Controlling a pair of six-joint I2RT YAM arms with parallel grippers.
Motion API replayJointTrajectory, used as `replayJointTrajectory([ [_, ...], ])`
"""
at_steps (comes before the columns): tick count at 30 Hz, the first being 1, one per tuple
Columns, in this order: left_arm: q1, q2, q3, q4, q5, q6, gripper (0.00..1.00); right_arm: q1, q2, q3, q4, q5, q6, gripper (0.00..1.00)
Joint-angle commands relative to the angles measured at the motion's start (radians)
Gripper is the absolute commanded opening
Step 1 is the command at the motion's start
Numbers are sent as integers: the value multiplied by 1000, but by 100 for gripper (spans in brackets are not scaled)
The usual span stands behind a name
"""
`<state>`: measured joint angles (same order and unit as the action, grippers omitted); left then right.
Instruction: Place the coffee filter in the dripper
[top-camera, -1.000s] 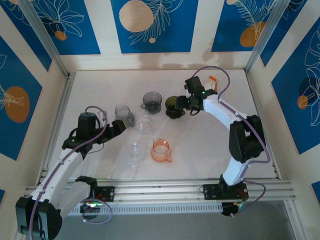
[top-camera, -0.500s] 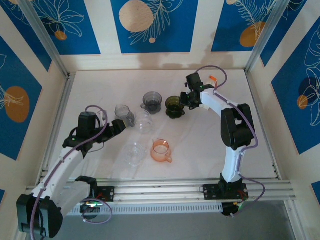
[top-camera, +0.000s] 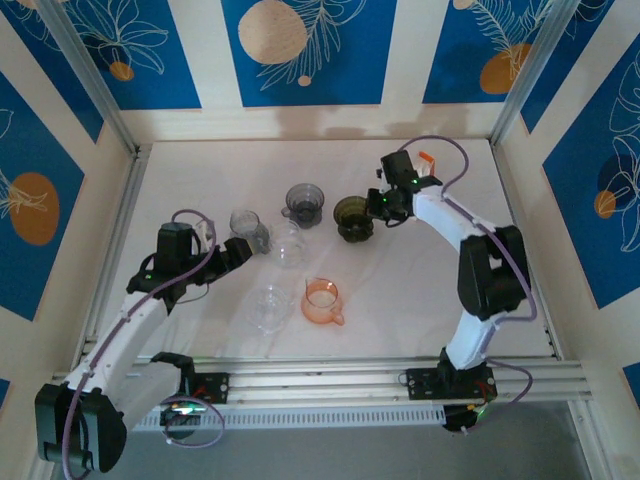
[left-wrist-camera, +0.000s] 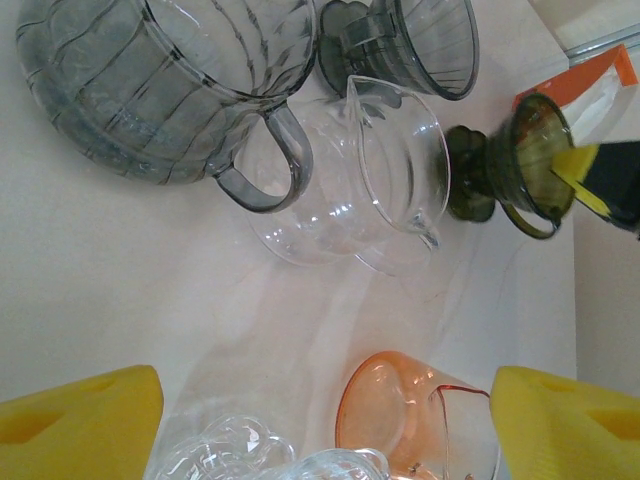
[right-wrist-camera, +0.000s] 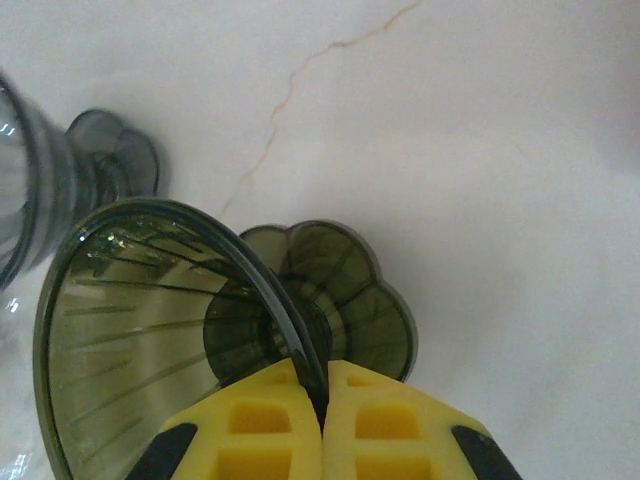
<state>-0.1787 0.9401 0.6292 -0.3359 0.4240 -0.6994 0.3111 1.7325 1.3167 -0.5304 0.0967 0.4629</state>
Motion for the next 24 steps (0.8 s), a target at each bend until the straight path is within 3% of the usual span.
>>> replayJointTrajectory([
  [1,16,-4,26,4,28,16,85,29,-138,-42,-58,-40,22,0],
  [10,20,-26,13,0,19,29,86,191,-370,-81,-260,-106,10,0],
  [24,23,-33,-9,7,21,20,86,394,-358,-102,-294,-161,62,0],
])
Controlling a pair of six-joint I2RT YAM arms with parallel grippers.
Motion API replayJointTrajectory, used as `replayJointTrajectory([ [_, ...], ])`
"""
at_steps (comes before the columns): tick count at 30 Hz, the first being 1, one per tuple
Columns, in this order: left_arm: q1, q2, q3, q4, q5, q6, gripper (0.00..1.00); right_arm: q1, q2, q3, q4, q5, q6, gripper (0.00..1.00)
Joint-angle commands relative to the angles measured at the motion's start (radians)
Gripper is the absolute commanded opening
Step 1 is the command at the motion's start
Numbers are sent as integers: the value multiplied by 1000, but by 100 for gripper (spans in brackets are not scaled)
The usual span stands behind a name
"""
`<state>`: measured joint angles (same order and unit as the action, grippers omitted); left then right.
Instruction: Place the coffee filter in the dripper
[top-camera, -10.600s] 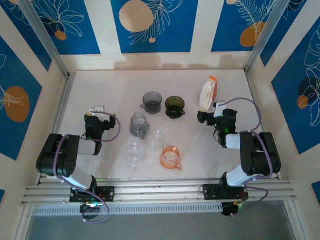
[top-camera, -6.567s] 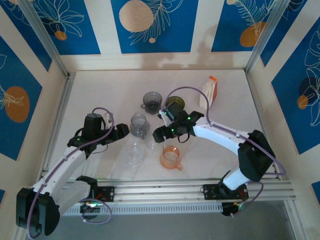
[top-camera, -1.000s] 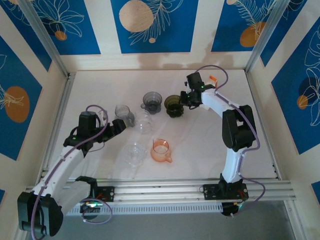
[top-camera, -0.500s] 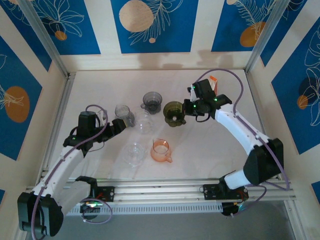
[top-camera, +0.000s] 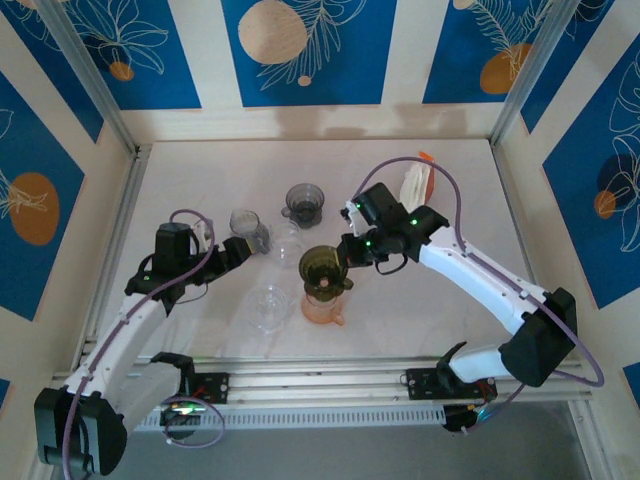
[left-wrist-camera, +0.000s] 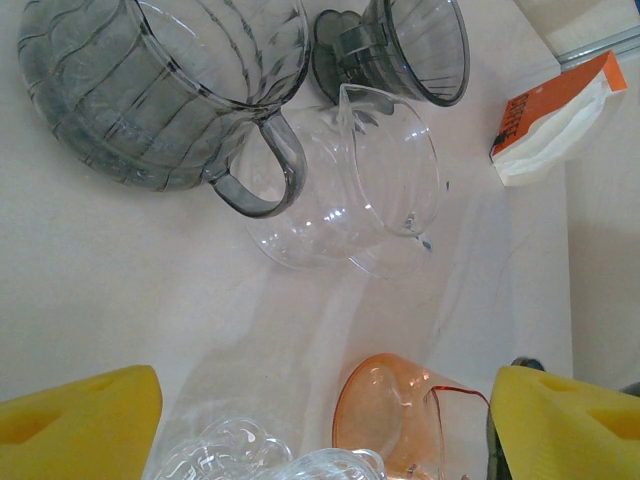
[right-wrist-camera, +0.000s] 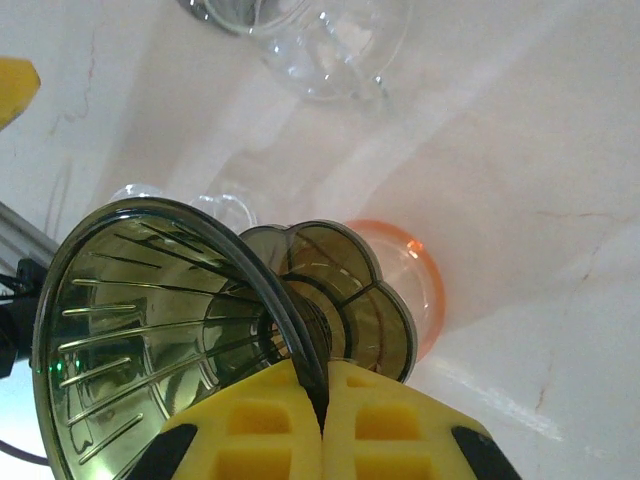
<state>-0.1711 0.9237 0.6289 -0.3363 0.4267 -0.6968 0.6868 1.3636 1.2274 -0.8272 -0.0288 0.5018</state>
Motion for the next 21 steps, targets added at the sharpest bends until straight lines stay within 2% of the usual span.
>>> replayJointTrajectory([
  [1,16,-18,-10,7,18,17,85,22,11,-17,10,-34,24,0],
  [21,24,-16,-16,8,18,19,86,43,24,-89,77,18,15,0],
])
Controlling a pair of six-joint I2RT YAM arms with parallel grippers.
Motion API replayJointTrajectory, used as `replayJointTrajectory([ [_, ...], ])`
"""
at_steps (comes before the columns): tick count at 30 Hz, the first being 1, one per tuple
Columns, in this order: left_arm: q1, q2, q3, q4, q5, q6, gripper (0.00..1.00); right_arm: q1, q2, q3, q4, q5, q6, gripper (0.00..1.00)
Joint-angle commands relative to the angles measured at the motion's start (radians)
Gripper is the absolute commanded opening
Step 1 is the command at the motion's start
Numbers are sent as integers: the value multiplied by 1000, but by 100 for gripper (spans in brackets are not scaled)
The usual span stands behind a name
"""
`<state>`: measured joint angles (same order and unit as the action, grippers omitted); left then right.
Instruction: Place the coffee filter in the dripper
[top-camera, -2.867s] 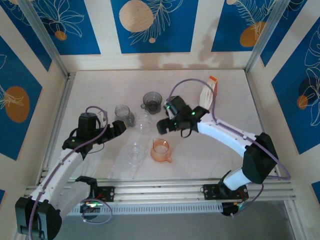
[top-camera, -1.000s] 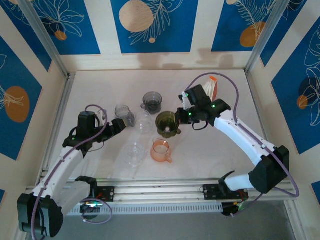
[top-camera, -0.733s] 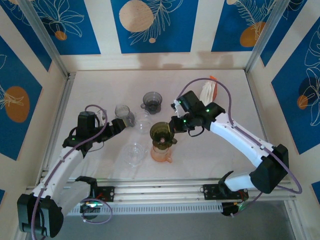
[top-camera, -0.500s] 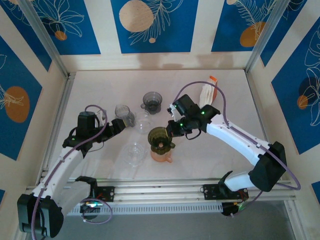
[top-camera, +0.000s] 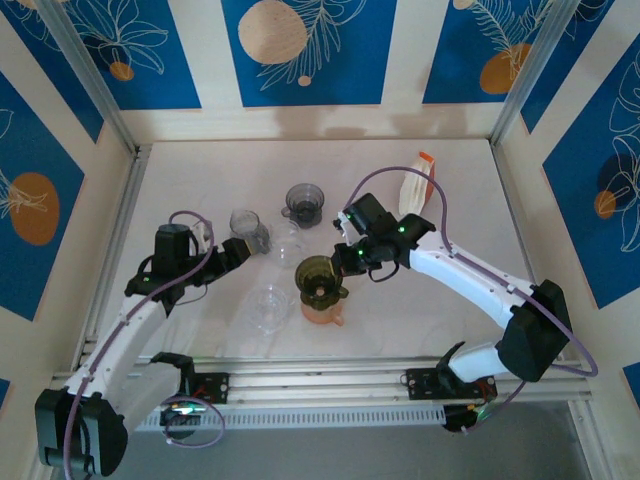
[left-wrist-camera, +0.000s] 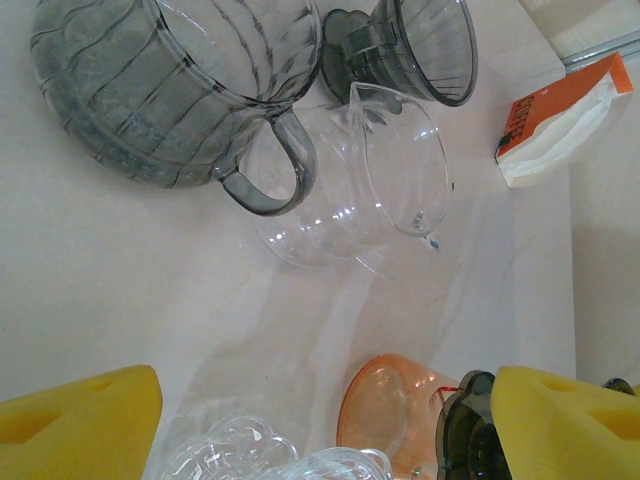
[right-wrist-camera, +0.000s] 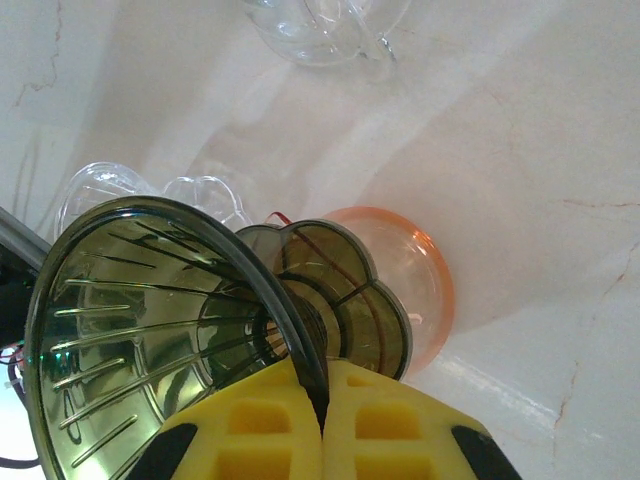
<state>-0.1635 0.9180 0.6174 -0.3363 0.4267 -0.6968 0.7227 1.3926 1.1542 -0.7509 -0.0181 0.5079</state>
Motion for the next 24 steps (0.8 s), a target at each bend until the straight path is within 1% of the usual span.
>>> replayJointTrajectory([
  [1,15,-10,-7,8,19,18,86,7,-7,-18,-2,10,9,0],
  [8,17,-8,-8,13,23,15,86,7,-34,-28,-22,24,13,2],
  [12,17,-7,-10,14,25,11,86,9,-47,-37,-25,20,22,8],
  [18,17,-8,-11,14,27,10,86,21,-70,-58,-22,23,39,27],
  [21,17,-8,-11,14,27,6,86,24,-80,-62,-20,29,47,43],
  [23,17,-8,-11,17,29,4,86,24,-91,-60,-23,39,51,56],
  [24,18,-8,-11,16,29,3,86,25,-96,-59,-24,47,52,61],
])
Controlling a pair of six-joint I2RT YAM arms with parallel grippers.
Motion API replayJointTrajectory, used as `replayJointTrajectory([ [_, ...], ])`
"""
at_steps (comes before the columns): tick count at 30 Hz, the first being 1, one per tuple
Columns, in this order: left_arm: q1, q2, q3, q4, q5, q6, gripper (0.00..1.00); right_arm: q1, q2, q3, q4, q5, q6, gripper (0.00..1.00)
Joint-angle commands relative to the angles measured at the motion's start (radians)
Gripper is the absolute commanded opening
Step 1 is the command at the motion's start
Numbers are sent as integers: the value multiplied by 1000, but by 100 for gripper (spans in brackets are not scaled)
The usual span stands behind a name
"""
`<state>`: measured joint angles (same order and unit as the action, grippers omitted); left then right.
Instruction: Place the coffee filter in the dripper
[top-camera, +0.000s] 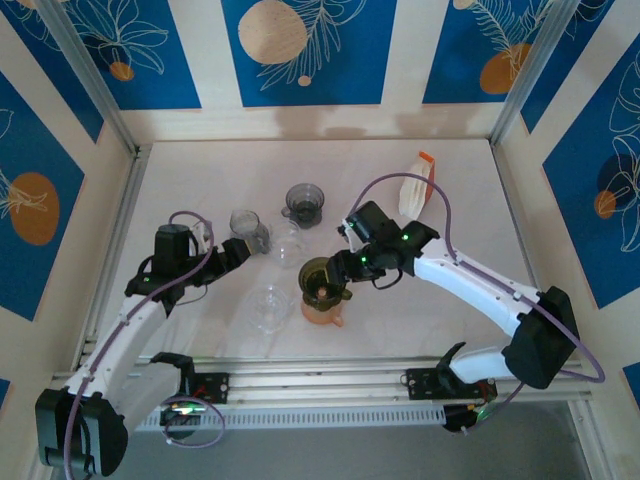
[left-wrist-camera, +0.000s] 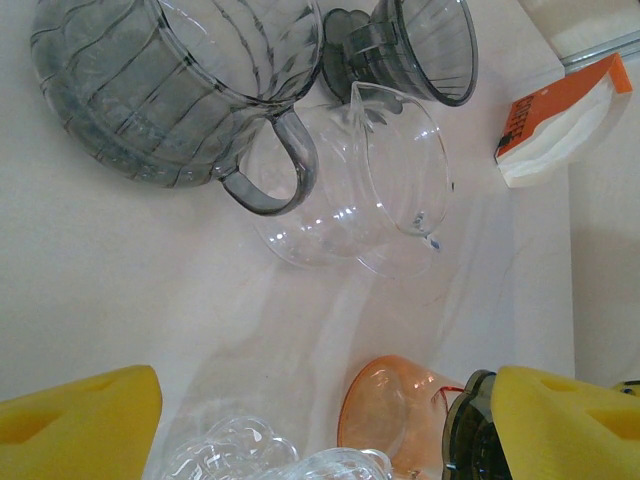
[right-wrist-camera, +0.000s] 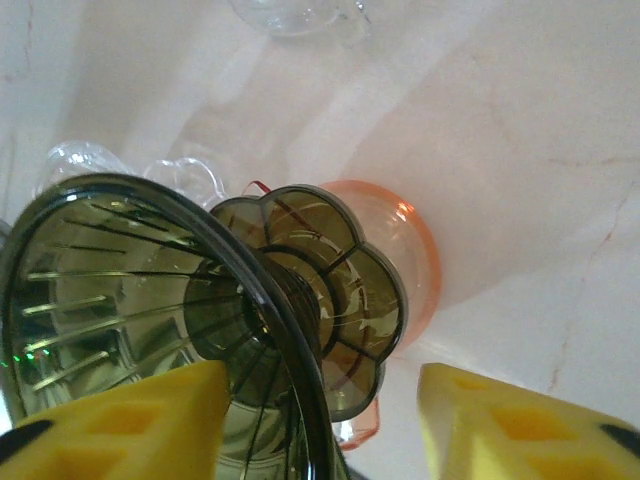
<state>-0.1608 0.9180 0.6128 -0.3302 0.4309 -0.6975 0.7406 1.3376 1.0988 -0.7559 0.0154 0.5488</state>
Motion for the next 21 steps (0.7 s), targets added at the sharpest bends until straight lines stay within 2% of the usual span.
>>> replayJointTrajectory([
  [1,17,-11,-6,12,25,2,86,6,-48,-2,-21,25,13,64],
  [4,16,-20,-8,24,29,0,89,3,-69,8,-30,70,16,69],
  [7,16,-38,-12,48,37,-8,100,-17,-91,26,-41,134,16,69],
  [12,17,-47,-17,112,75,-29,100,-110,-105,58,-8,224,2,69],
  [15,17,-44,-25,141,86,-38,100,-199,-84,79,54,243,-13,69],
  [21,19,-42,-38,156,105,-43,95,-390,70,163,142,332,-40,61],
])
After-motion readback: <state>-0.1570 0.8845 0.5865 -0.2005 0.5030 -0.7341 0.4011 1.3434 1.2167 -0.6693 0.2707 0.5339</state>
